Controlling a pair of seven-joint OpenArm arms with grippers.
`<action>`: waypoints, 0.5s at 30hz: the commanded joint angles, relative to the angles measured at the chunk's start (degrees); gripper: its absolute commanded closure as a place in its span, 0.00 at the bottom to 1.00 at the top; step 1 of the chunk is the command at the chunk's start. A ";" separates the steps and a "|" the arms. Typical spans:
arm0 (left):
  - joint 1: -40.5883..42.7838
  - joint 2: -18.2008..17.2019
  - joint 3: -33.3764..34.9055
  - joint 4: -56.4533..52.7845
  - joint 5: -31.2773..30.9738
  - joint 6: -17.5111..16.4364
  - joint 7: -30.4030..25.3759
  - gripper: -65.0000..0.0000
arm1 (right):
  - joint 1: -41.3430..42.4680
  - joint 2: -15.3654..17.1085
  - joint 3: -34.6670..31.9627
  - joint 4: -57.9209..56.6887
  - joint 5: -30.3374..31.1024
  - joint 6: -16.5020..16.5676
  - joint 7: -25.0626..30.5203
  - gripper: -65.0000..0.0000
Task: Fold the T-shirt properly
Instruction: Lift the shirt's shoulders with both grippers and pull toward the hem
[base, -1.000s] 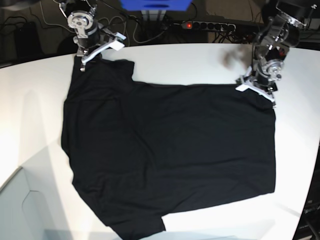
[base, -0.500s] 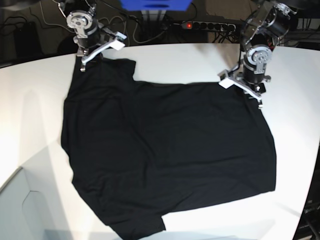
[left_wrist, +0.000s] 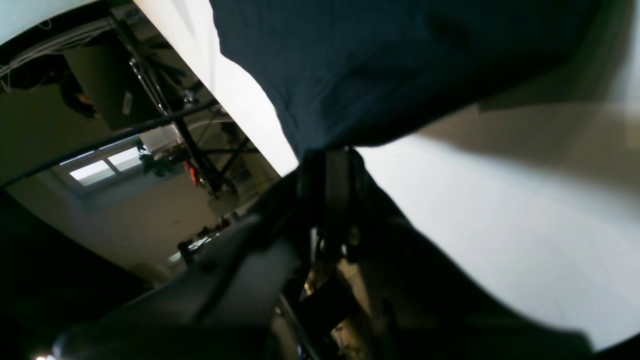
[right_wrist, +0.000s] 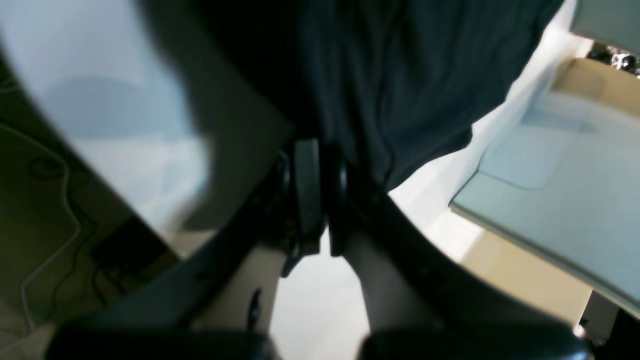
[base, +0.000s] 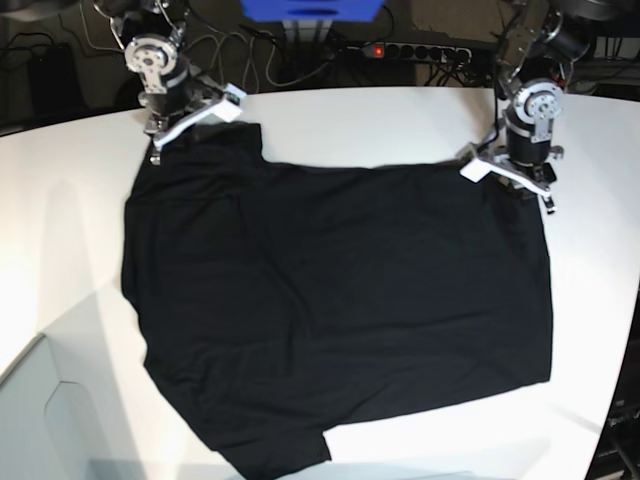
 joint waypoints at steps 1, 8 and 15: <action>-0.06 -0.79 -0.80 1.37 0.85 0.82 0.31 1.00 | 0.50 0.01 0.54 1.29 -0.50 1.50 -0.07 1.00; -0.06 0.70 -0.97 1.90 0.85 0.82 0.31 1.00 | 4.81 -0.08 0.54 1.37 -0.41 3.09 -0.07 1.00; -0.32 2.11 -4.93 2.07 0.85 0.91 0.13 1.00 | 9.11 0.01 0.46 1.37 -0.15 5.72 -2.53 1.00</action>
